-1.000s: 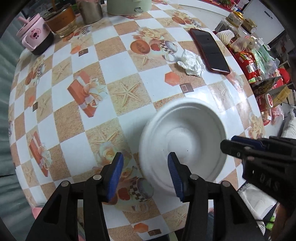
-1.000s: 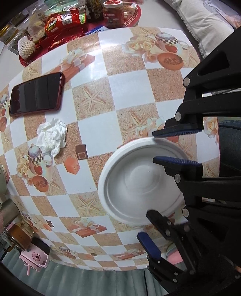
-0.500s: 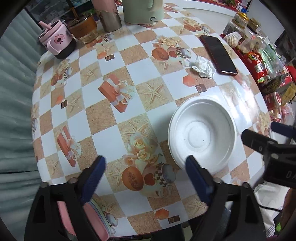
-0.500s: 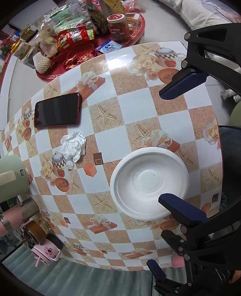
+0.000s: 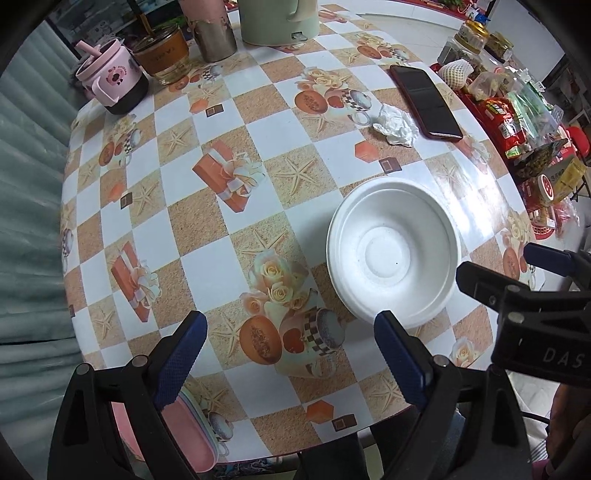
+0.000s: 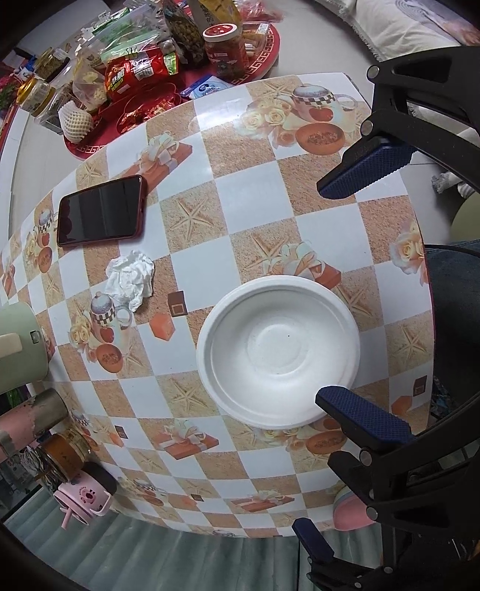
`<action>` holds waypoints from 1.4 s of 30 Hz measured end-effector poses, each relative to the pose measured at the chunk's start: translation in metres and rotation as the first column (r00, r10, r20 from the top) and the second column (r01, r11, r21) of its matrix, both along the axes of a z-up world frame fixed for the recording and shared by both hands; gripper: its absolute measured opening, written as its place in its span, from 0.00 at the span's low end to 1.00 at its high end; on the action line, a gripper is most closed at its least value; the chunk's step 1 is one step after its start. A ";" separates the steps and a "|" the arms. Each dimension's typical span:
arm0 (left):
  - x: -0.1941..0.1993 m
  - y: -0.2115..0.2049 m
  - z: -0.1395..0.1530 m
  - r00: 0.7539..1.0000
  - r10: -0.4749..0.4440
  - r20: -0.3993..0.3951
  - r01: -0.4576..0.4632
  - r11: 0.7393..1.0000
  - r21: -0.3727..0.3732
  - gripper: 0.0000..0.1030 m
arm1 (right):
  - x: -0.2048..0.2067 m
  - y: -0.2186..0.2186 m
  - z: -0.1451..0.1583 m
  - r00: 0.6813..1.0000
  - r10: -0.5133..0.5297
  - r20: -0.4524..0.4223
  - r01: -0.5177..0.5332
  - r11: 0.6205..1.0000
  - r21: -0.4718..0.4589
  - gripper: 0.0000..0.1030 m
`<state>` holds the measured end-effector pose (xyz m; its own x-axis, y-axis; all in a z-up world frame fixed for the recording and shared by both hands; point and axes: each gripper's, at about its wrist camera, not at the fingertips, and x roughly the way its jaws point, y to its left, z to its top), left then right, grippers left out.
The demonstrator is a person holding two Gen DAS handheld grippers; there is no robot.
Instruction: Organize plates and bowls
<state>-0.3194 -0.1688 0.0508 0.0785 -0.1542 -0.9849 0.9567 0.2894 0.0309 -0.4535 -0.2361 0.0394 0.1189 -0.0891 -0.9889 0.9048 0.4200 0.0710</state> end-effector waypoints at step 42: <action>-0.004 -0.002 -0.008 0.999 -0.041 0.028 0.040 0.998 0.041 0.91 | -0.011 0.002 -0.012 0.997 -0.073 -0.032 0.074 0.996 0.044 0.99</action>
<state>-0.3236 -0.1705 0.0423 0.1015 -0.1178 -0.9878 0.9661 0.2487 0.0696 -0.4650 -0.2340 0.0274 0.0832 -0.0515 -0.9952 0.9350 0.3494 0.0601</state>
